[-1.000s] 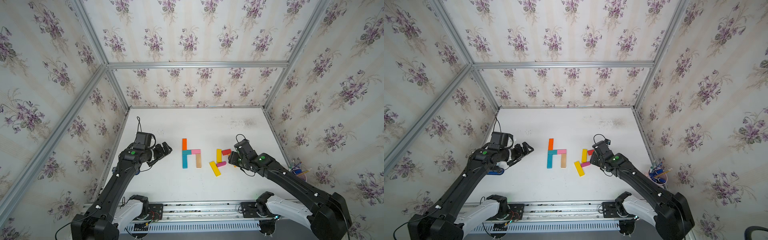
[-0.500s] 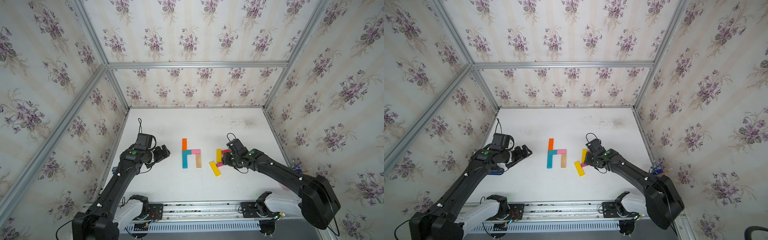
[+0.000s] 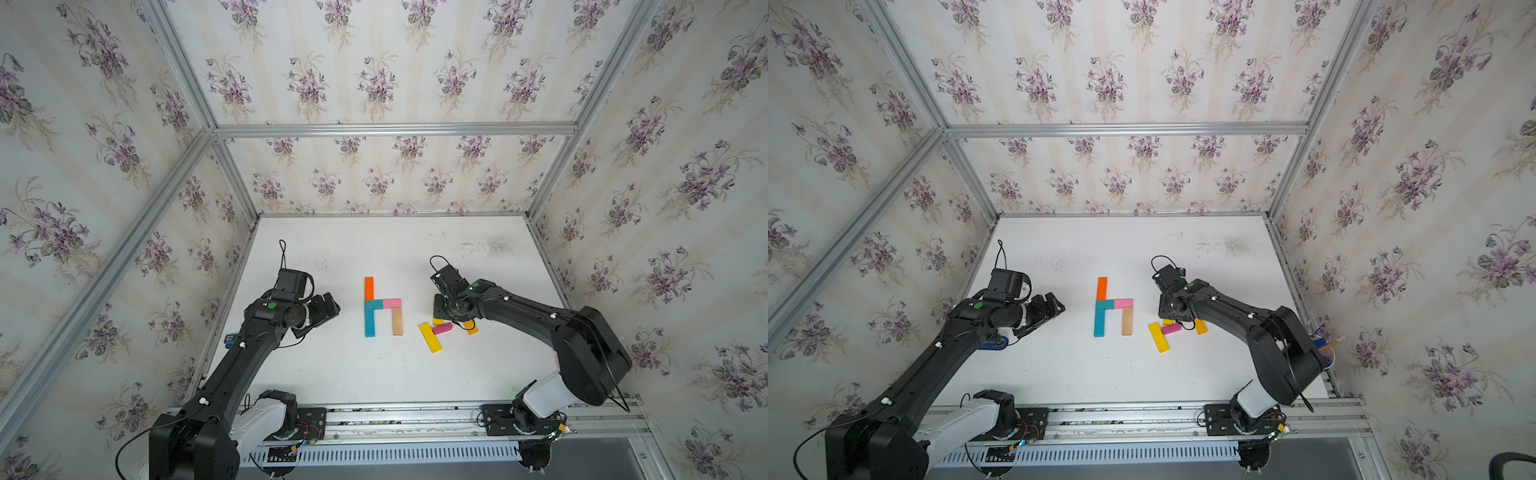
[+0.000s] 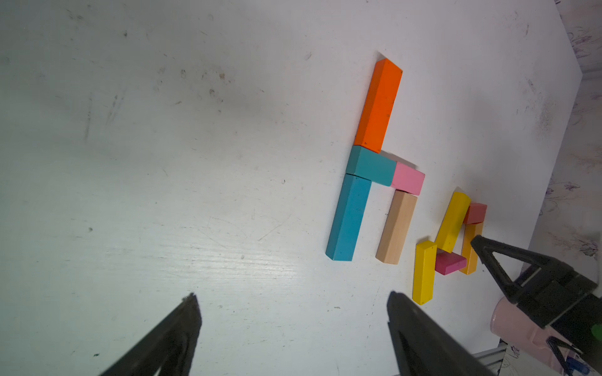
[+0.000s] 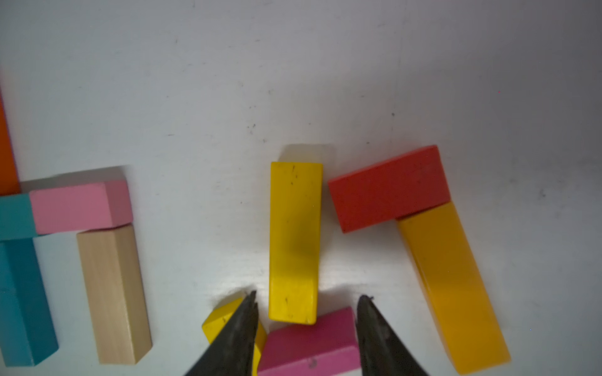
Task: Assemble the letter h with building blocks
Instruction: Pick up the building block from the center of the board, then place the building block at the center of the board.
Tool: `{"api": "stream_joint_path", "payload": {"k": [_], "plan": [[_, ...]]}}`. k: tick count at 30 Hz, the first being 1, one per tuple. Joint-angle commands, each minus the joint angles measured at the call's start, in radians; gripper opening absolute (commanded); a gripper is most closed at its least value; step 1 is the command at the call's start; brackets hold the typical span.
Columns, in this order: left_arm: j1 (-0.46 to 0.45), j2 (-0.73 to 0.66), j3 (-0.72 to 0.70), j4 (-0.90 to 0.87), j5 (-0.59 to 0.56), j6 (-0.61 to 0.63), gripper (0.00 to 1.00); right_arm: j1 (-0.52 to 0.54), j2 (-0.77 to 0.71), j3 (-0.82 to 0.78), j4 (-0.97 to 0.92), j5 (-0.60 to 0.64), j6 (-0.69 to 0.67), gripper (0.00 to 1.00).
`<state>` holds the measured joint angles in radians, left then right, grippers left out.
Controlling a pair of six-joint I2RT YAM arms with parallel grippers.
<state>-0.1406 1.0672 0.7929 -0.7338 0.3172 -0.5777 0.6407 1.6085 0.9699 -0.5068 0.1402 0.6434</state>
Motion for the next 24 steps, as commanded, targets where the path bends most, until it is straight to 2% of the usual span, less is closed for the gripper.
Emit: {"api": "stream_joint_path", "payload": {"k": [1,6,12,14,17,24], "plan": [[0.001,-0.007,-0.010,0.010,0.000,0.001,0.91,-0.003,0.090,0.046,0.038,0.003,-0.038,0.48],[0.001,-0.013,-0.021,0.011,-0.002,0.003,0.91,-0.016,0.202,0.114,0.047,0.003,-0.050,0.39],[0.001,-0.010,-0.022,0.011,-0.003,0.010,0.91,-0.021,0.233,0.126,0.031,0.007,-0.060,0.36],[0.001,-0.007,-0.022,0.014,-0.003,0.009,0.91,-0.022,0.246,0.139,0.029,0.017,-0.068,0.31],[0.001,-0.002,-0.016,0.016,-0.004,0.008,0.91,-0.034,0.279,0.197,0.023,0.020,-0.086,0.21],[0.001,-0.007,-0.021,0.013,-0.011,0.012,0.91,-0.038,0.411,0.416,0.001,-0.039,-0.099,0.18]]}}
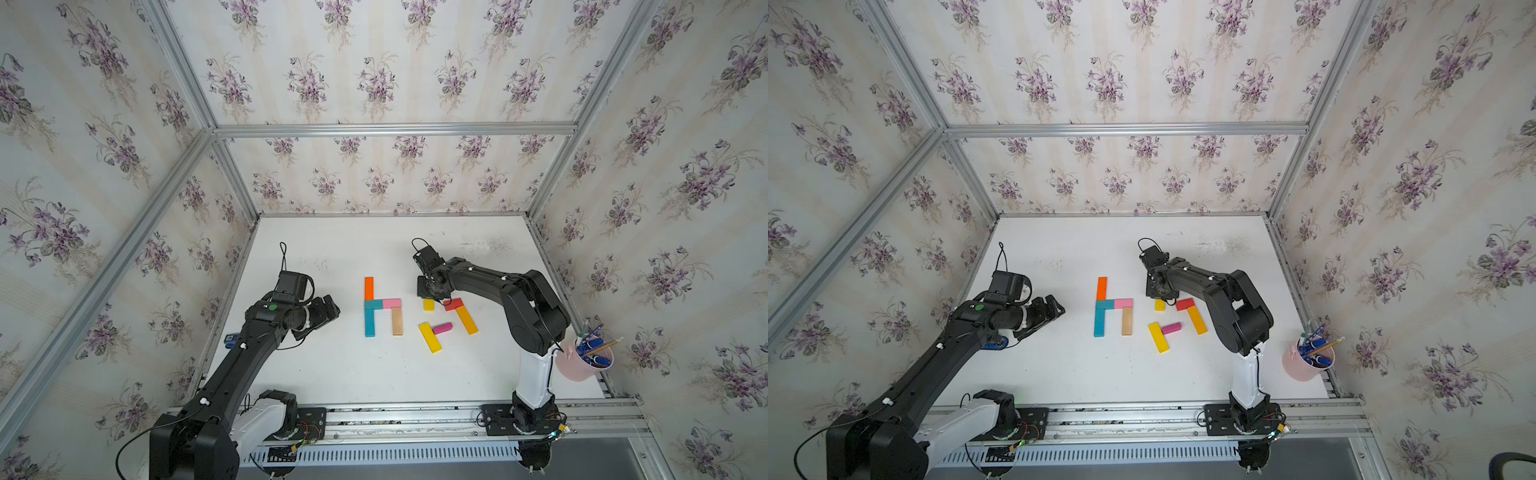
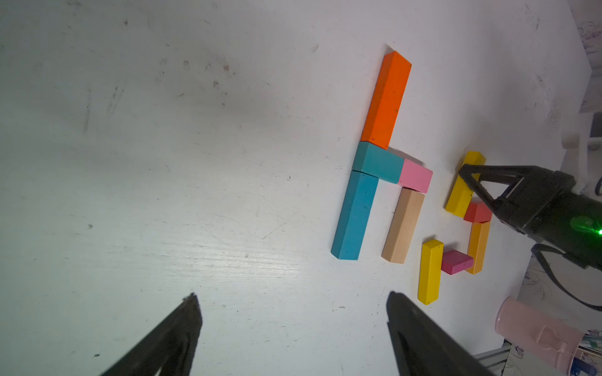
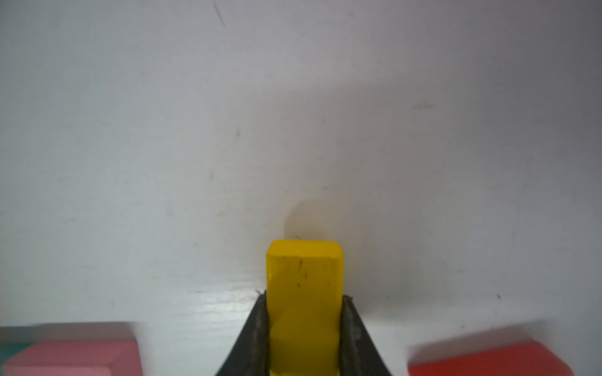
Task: Assemble the letter h with building blocks
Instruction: Place the building block at the center of the board.
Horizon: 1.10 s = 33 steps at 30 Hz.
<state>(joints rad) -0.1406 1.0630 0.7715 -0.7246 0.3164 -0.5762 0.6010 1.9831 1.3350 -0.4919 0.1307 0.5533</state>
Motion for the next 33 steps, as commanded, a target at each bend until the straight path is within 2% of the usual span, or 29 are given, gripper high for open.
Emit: {"api": "stream_joint_path", "payload": {"k": [1,5,10,11,14,16,18,24,33], "plan": [[0.001,-0.005,0.000,0.004,-0.011,0.011,0.91,0.002,0.051,0.072,-0.016,-0.029,-0.009,0.18],[0.001,-0.005,0.003,0.003,-0.013,0.017,0.91,0.001,0.117,0.136,-0.035,-0.013,-0.010,0.18],[0.001,-0.001,0.005,0.005,-0.013,0.019,0.91,0.002,0.132,0.119,-0.026,-0.007,-0.016,0.21],[0.002,0.001,0.004,0.007,-0.011,0.021,0.91,0.001,0.132,0.114,-0.025,-0.006,-0.018,0.24],[0.001,0.005,-0.001,0.013,-0.010,0.018,0.91,0.002,0.131,0.110,-0.026,-0.002,-0.021,0.45],[0.001,0.005,-0.004,0.016,-0.010,0.016,0.91,0.002,0.122,0.106,-0.024,-0.009,-0.023,0.51],[0.001,0.004,-0.006,0.015,-0.011,0.014,0.91,0.006,0.108,0.102,-0.021,-0.014,-0.023,0.53],[0.001,0.000,-0.007,0.014,-0.014,0.017,0.91,0.020,0.079,0.093,-0.031,-0.010,-0.009,0.53],[0.001,0.002,-0.014,0.017,-0.015,0.020,0.91,0.024,0.089,0.078,-0.030,-0.006,0.030,0.41]]}}
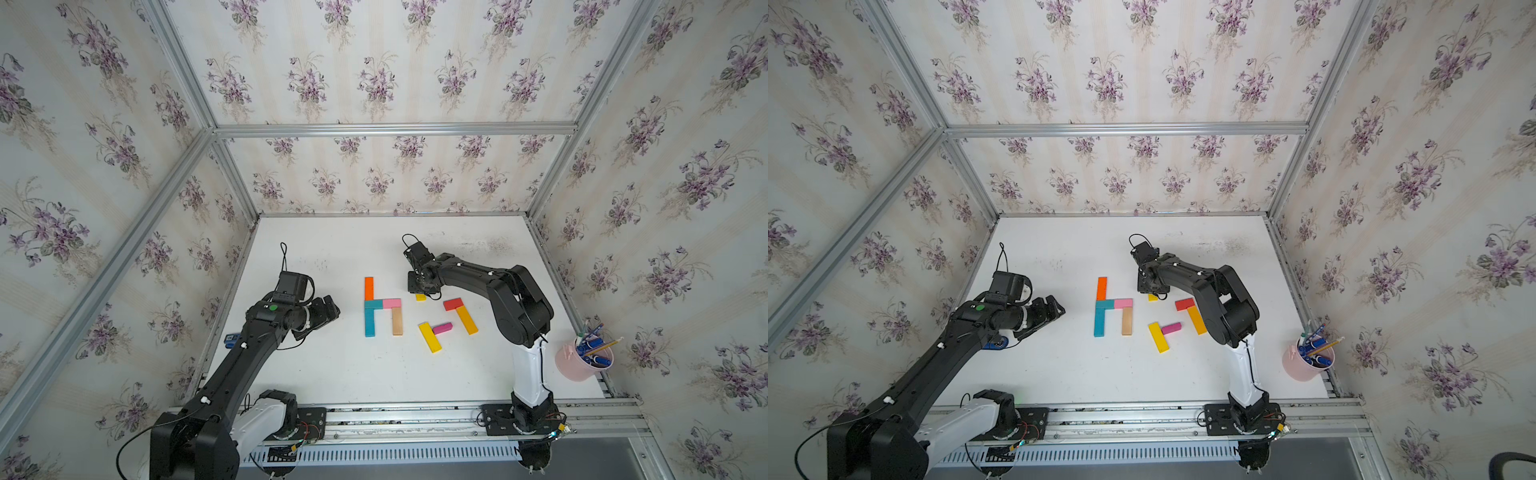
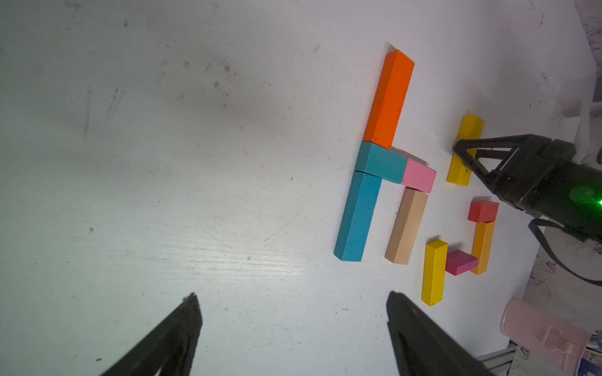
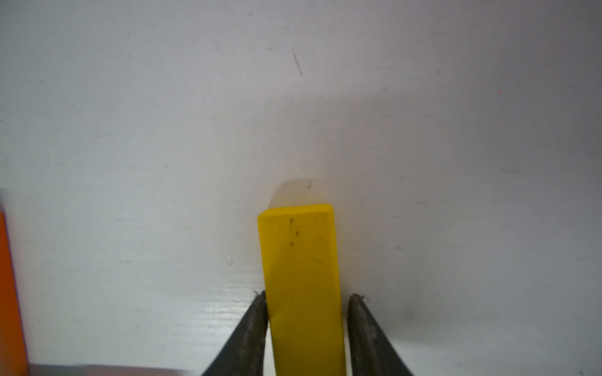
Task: Assemble the letter h with building blocks
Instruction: Place the building block at the center of the board.
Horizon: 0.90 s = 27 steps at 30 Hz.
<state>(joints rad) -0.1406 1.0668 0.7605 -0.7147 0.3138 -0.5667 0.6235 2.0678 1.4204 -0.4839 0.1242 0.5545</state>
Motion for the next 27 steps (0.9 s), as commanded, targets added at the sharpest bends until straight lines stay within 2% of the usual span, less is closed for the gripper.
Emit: {"api": "stream_joint_path", "payload": {"k": [1,9,13,27], "plan": [[0.001,-0.002,-0.004,0.007,-0.013,0.011,0.91,0.002,0.006,-0.007,-0.041,0.004,0.033,0.40],[0.001,-0.010,-0.005,0.004,-0.015,0.014,0.91,0.002,0.018,-0.005,-0.040,0.003,0.051,0.38],[0.001,-0.013,-0.006,0.001,-0.016,0.015,0.91,0.002,0.016,0.001,-0.045,0.005,0.044,0.45],[0.001,-0.018,-0.010,0.002,-0.015,0.015,0.91,0.015,-0.013,-0.025,-0.063,0.054,0.002,0.47]]}}
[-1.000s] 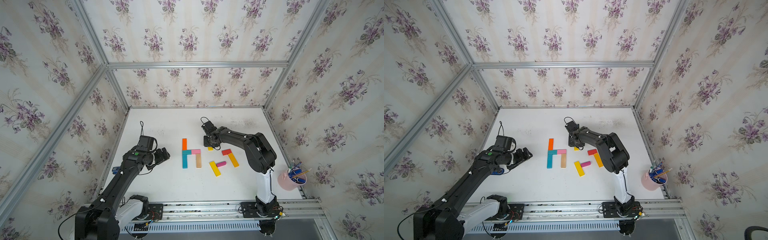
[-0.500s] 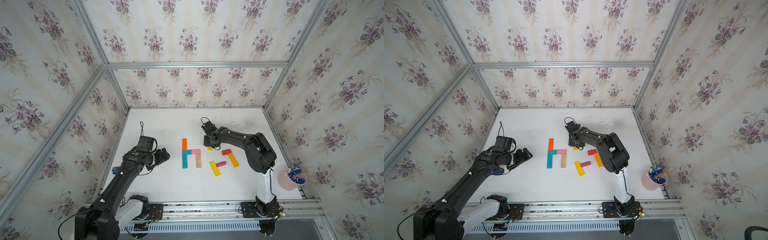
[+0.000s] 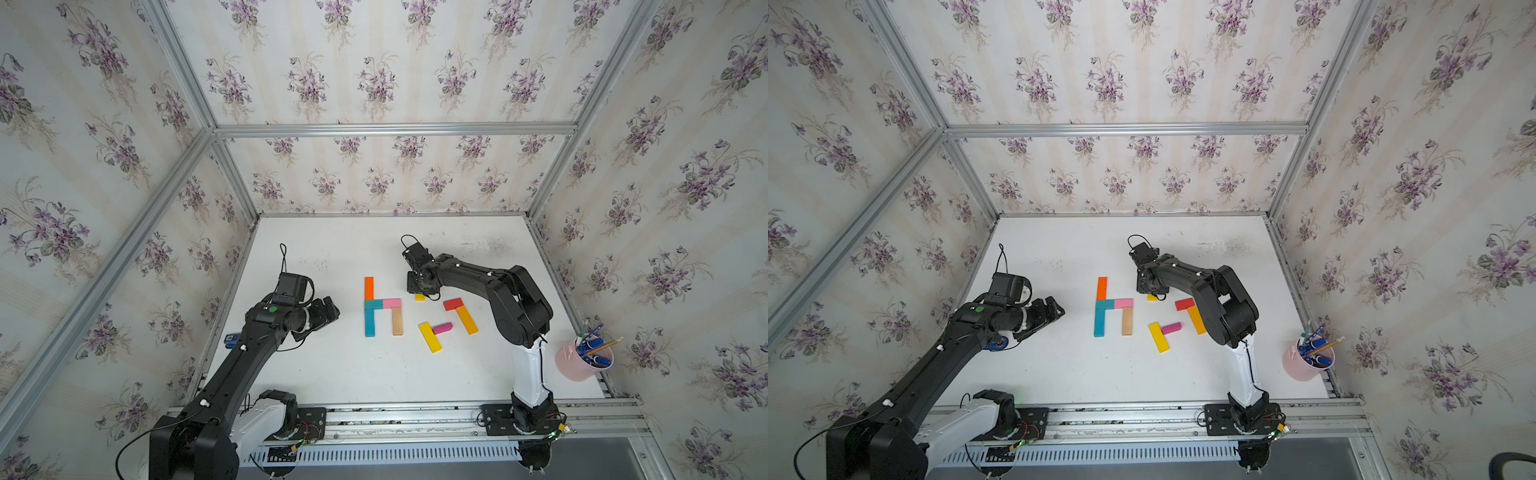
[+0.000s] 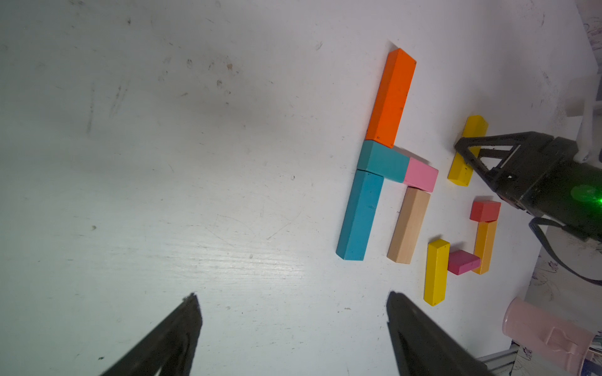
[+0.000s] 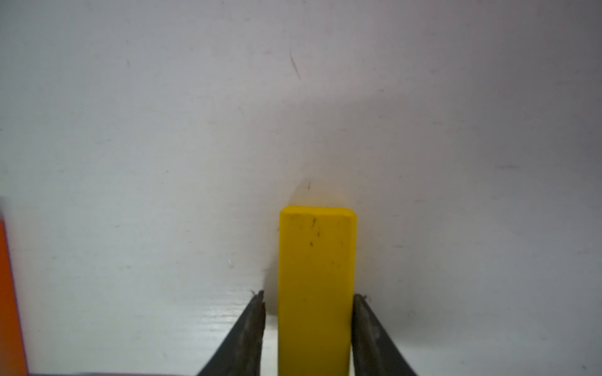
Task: Assemble the letter h with building blocks
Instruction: Place the building block at the center of the board.
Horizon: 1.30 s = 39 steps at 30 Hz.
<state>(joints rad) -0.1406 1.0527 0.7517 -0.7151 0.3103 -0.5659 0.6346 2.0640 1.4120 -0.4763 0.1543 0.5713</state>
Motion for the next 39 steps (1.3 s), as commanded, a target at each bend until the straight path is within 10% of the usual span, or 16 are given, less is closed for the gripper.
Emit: {"api": "stream_joint_path", "payload": {"k": [1,30,39], "plan": [[0.001,-0.003,-0.002,0.002,-0.013,0.016,0.91,0.008,-0.019,-0.028,-0.070,0.029,-0.016,0.47],[0.001,0.012,0.017,0.004,-0.011,0.017,0.91,0.048,-0.050,-0.114,-0.035,0.002,0.024,0.31],[0.000,0.012,0.020,0.004,-0.007,0.016,0.91,0.047,-0.056,-0.080,-0.056,0.010,0.020,0.54]]}}
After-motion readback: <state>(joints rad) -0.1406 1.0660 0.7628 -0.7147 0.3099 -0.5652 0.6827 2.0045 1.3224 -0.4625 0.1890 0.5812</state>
